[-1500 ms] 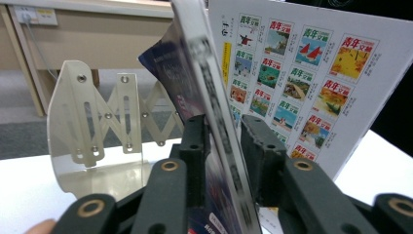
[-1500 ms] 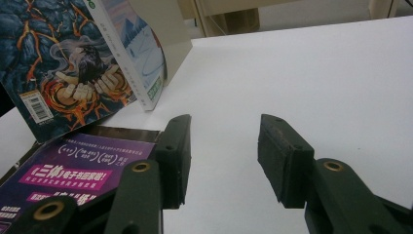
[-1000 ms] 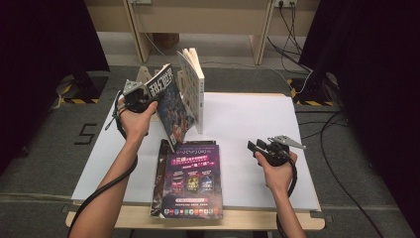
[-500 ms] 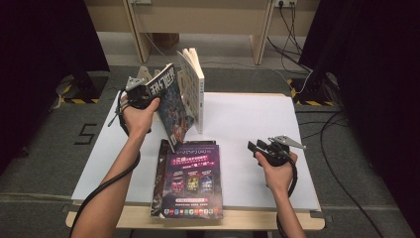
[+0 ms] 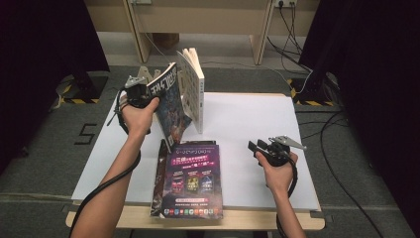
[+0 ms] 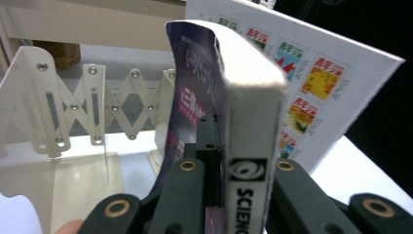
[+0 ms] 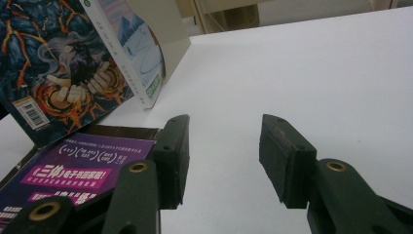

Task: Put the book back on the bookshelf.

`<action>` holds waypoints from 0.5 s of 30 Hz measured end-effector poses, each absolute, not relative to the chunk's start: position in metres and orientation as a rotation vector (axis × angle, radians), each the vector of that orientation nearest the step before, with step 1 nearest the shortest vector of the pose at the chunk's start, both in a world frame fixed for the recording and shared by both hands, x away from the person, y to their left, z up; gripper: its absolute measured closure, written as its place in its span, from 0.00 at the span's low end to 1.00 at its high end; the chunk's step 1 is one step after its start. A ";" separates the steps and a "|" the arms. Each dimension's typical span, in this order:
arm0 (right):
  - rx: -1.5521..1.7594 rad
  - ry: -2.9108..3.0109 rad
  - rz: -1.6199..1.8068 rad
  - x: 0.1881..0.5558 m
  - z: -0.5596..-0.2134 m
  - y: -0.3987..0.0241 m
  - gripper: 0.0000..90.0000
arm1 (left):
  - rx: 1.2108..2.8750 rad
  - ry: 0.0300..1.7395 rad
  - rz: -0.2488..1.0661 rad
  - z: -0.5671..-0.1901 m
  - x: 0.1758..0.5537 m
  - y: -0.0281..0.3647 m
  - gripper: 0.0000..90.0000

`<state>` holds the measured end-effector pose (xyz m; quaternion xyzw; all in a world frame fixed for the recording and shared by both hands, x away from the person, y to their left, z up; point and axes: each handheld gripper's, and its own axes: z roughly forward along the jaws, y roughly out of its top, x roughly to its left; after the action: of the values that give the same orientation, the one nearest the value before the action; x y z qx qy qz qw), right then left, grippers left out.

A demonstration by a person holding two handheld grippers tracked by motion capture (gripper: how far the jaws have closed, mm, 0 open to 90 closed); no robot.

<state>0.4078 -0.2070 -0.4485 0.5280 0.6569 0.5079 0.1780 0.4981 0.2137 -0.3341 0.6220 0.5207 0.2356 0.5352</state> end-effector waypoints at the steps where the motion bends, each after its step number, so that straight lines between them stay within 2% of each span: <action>1: 1.494 1.857 1.438 0.408 -0.449 -0.207 0.61 | 1.484 1.237 0.569 -0.333 0.497 0.213 0.91; 15: 1.509 1.853 1.447 0.407 -0.449 -0.209 0.61 | 1.440 1.220 0.725 -0.317 0.489 0.224 0.92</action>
<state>0.4070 -0.2091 -0.4489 0.5319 0.6534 0.5100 0.1732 0.4889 0.2244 -0.3174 0.6036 0.5112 0.3038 0.5311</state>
